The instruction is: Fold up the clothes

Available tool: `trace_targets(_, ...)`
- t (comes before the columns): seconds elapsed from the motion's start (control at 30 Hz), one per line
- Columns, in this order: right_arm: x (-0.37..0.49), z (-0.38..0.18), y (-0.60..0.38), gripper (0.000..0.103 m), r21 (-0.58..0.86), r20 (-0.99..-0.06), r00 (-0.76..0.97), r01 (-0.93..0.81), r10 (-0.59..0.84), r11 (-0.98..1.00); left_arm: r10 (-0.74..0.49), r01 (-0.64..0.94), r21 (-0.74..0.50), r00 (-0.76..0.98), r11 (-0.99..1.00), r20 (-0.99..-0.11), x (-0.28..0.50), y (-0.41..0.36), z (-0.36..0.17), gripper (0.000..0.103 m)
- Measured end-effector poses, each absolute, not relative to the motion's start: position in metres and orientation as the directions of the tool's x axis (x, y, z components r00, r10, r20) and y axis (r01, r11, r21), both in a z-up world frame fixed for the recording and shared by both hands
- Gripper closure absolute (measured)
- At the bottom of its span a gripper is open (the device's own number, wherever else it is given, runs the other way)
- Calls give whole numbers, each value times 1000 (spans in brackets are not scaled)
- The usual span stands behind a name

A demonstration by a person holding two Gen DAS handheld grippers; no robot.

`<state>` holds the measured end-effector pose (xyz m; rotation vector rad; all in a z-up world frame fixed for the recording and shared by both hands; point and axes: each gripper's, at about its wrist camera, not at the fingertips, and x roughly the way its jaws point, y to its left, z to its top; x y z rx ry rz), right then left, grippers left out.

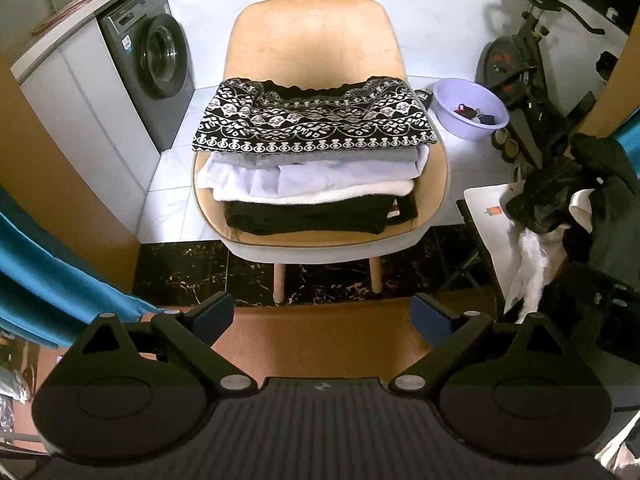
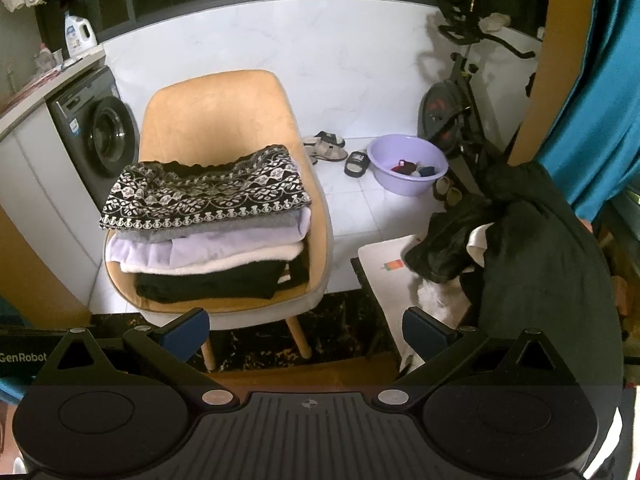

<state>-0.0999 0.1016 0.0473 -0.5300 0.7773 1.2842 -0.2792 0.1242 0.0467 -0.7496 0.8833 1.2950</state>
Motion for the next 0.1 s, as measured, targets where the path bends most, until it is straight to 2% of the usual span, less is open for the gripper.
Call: trace_targets(0.1, -100, 48, 100, 1, 67, -760, 96, -972, 643, 224, 485, -990, 11, 60, 144, -872, -278, 124, 48, 6)
